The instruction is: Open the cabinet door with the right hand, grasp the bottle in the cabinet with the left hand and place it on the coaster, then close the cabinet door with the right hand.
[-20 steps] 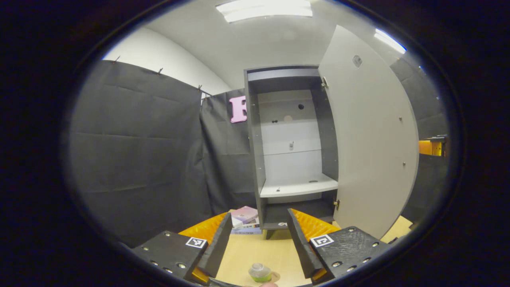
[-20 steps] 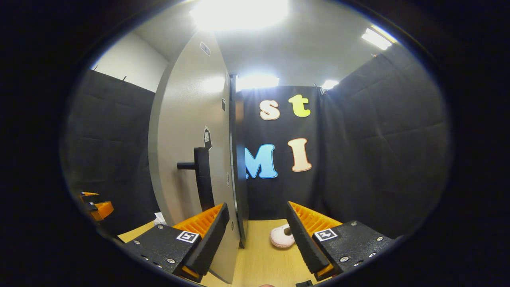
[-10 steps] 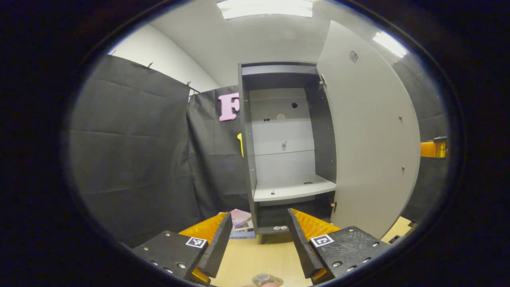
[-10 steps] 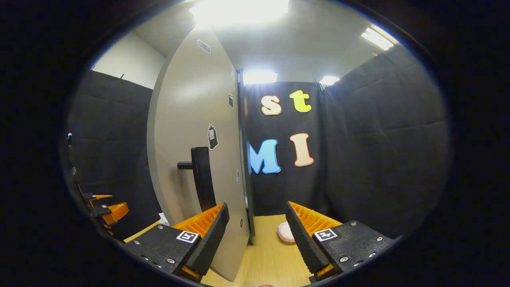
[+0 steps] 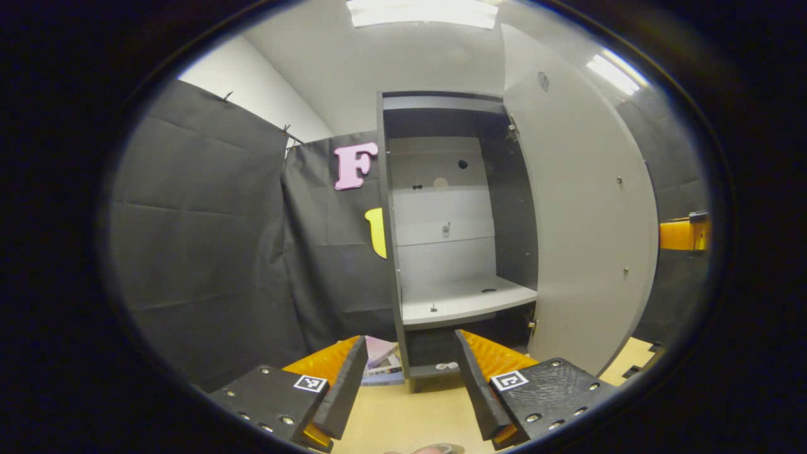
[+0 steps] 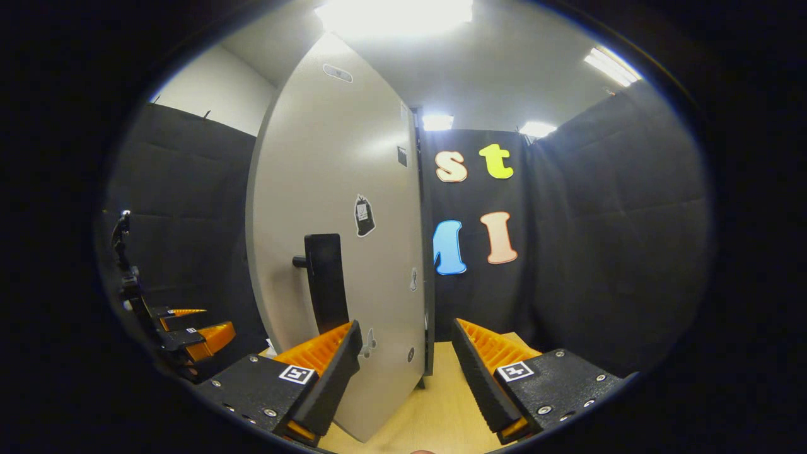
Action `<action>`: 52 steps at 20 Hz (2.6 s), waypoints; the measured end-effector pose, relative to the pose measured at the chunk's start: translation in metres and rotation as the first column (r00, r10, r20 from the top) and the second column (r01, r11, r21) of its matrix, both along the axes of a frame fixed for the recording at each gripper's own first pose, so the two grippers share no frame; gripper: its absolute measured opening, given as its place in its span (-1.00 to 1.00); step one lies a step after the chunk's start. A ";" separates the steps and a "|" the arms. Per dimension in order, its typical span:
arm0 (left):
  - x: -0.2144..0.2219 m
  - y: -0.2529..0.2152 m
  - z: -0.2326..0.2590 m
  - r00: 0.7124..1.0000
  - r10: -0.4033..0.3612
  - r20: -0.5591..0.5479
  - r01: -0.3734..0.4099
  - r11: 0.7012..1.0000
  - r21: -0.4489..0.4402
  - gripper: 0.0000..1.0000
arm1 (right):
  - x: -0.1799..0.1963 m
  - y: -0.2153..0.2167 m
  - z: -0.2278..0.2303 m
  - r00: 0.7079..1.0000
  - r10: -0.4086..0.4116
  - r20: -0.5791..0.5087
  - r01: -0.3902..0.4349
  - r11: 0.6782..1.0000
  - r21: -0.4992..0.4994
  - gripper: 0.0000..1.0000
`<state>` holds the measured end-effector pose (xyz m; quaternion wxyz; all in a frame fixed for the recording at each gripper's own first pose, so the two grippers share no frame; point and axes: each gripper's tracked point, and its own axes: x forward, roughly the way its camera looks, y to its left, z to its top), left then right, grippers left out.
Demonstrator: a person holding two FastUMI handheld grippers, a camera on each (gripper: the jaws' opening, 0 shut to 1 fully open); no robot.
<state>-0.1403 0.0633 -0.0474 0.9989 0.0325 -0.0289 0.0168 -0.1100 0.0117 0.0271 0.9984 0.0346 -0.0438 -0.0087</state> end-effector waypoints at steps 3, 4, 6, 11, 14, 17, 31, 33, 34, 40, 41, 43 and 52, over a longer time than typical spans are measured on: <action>0.011 0.013 -0.003 1.000 -0.021 0.001 0.021 1.000 -0.005 0.58 | 0.007 0.020 0.003 1.000 -0.004 0.010 0.004 1.000 -0.016 0.79; 0.014 0.017 -0.003 1.000 -0.025 0.002 0.025 1.000 -0.004 0.58 | 0.011 0.027 0.003 1.000 -0.003 0.011 0.004 1.000 -0.011 0.79; 0.020 0.026 -0.006 0.999 -0.044 0.003 0.044 0.999 -0.002 0.58 | 0.017 0.036 0.003 1.000 -0.014 0.011 0.014 1.000 -0.007 0.79; 0.026 0.050 -0.011 0.997 -0.072 0.006 0.072 0.997 0.022 0.58 | 0.030 0.066 0.011 0.999 -0.025 0.021 0.026 1.000 -0.005 0.79; 0.026 0.061 -0.012 0.997 -0.079 0.009 0.079 0.997 0.027 0.70 | 0.041 0.084 0.014 1.000 -0.015 0.025 0.015 1.000 -0.009 0.79; 0.024 0.070 -0.016 0.997 -0.080 0.003 0.080 0.997 0.021 0.70 | 0.051 0.098 0.013 1.000 0.008 0.024 -0.008 1.000 -0.024 0.80; 0.031 0.035 0.019 0.999 -0.036 -0.007 0.036 0.999 -0.033 0.57 | 0.067 0.081 0.013 0.991 -0.119 0.065 0.122 0.992 -0.036 0.86; 0.034 0.022 0.030 0.999 -0.032 0.006 0.032 0.998 -0.057 0.57 | 0.071 0.082 0.012 0.993 -0.102 0.068 0.104 0.994 -0.036 0.85; 0.036 0.012 0.034 0.999 -0.037 0.015 0.038 0.997 -0.067 0.43 | 0.074 0.083 0.009 0.995 -0.088 0.056 0.090 0.995 -0.036 0.85; 0.038 -0.031 0.049 1.000 -0.021 0.021 0.022 0.999 -0.036 0.56 | 0.083 0.065 -0.002 0.999 -0.041 0.001 0.041 0.999 0.012 0.83; 0.038 -0.037 0.049 1.000 -0.019 0.016 0.020 0.999 -0.037 0.56 | 0.082 0.060 -0.004 0.999 -0.040 -0.009 0.040 0.999 0.027 0.85; 0.039 -0.050 0.050 1.000 -0.023 0.012 0.024 0.999 -0.048 0.56 | 0.083 0.051 -0.005 0.999 -0.039 -0.015 0.039 0.997 0.060 0.84; 0.038 -0.087 0.067 0.996 -0.059 0.072 0.066 0.993 -0.100 0.58 | 0.079 0.059 0.009 0.998 0.049 0.051 -0.049 0.999 0.003 0.82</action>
